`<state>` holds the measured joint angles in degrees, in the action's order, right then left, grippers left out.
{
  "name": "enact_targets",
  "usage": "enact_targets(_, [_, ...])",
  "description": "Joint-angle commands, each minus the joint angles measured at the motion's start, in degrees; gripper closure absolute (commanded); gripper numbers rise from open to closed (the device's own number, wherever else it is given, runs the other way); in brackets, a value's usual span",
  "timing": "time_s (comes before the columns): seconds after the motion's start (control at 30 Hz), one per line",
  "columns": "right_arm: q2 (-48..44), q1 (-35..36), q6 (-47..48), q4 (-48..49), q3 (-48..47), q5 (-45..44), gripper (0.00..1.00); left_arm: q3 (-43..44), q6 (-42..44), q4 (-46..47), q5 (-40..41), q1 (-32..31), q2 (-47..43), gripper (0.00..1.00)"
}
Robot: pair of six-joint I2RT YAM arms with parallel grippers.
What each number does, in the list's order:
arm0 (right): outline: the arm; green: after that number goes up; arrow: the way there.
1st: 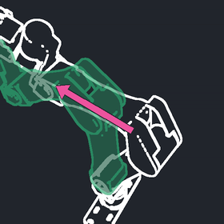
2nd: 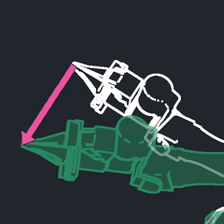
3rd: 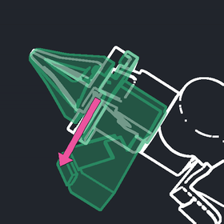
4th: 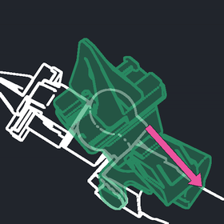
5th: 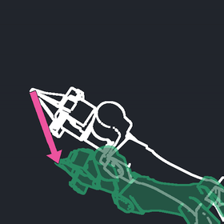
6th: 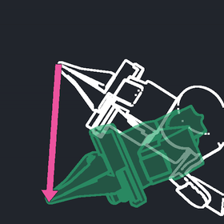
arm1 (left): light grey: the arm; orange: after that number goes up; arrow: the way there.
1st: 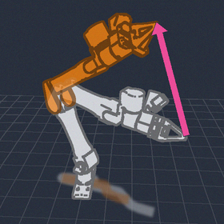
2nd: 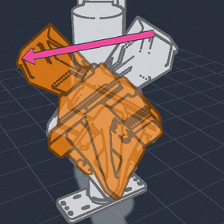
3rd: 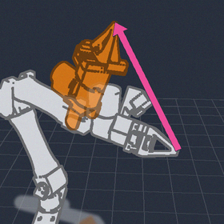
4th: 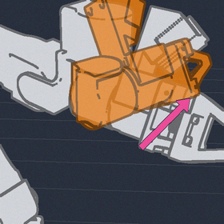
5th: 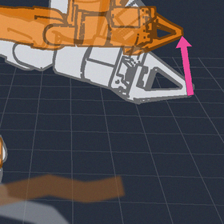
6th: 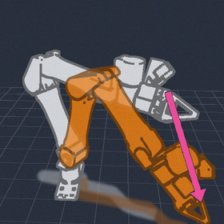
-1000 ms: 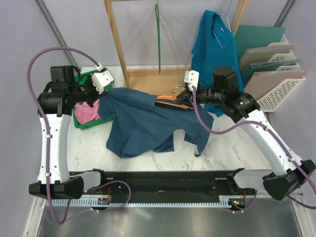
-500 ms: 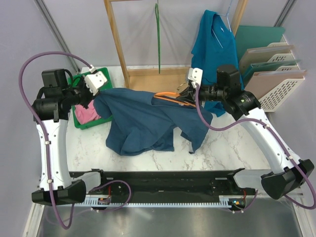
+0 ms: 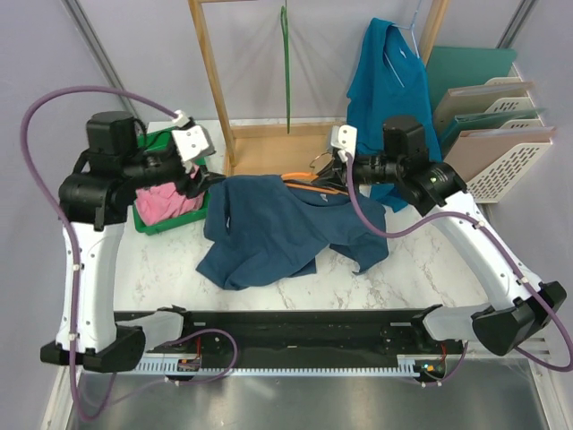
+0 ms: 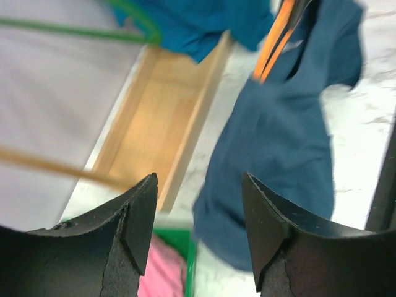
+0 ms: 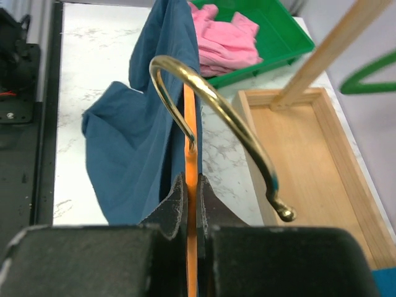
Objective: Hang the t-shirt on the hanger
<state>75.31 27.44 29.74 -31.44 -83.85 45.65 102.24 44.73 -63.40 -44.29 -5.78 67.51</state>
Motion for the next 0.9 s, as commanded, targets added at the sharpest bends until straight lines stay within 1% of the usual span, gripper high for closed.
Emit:
enact_targets(0.0, [-0.25,4.11,2.17,1.47,-4.38,2.51,1.0,3.24,-8.24,5.71,-3.16,-10.88,3.59,0.37])
enact_targets(0.07, [0.1,5.77,2.17,1.82,-5.18,2.69,1.0,-0.27,-11.22,10.29,-4.66,-13.1,3.07,0.35])
enact_targets(0.1, [0.45,6.48,2.34,1.91,-5.79,2.43,1.0,-2.63,-11.85,14.83,-3.18,-15.9,2.98,0.34])
enact_targets(0.13, [0.71,7.01,2.69,1.82,-6.23,1.91,1.0,-2.92,-11.69,15.32,-2.56,-17.41,3.42,0.34])
enact_targets(0.2, [1.59,7.8,2.96,1.74,-7.54,1.55,1.0,-2.13,-10.45,14.19,-2.64,-20.66,4.65,0.34])
enact_targets(0.33, [2.65,7.89,3.13,1.38,-9.4,1.29,1.0,-2.04,-9.4,10.93,-4.14,-23.83,5.88,0.33])
enact_targets(0.43, [2.91,8.33,3.22,1.38,-9.75,1.72,1.0,-3.09,-8.44,11.45,-0.02,-26.99,6.23,0.3])
enact_targets(0.47, [2.91,8.94,3.31,1.47,-9.84,1.9,1.0,-3.44,-8.43,12.06,1.39,-27.87,6.32,0.28])
enact_targets(0.5, [3.09,9.21,3.48,1.47,-9.92,1.9,1.0,-3.97,-8.43,12.5,3.06,-29.1,6.5,0.28])
enact_targets(0.6, [3.44,10.35,3.05,1.73,-10.54,2.16,1.0,-4.59,-9.05,14.35,6.49,-31.13,6.76,0.34])
enact_targets(0.7, [3.0,10.79,2.61,2.44,-10.45,1.82,1.0,-5.2,-8.96,15.06,8.95,-32.01,6.59,0.48])
enact_targets(0.73, [2.92,10.88,2.61,2.44,-10.37,1.73,1.0,-5.55,-8.7,15.06,9.48,-32.01,6.41,0.57])
enact_targets(0.8, [2.39,10.97,2.61,2.87,-9.66,0.94,1.0,-6.26,-7.82,14.18,11.15,-32.1,6.15,0.7])
enact_targets(0.83, [2.04,10.97,2.69,2.96,-9.31,0.5,1.0,-6.43,-7.38,13.74,11.85,-32.01,5.97,0.83])
enact_targets(0.87, [1.43,10.88,2.78,3.31,-8.61,0.06,1.0,-7.13,-7.38,13.13,13.51,-32.01,5.8,0.88])
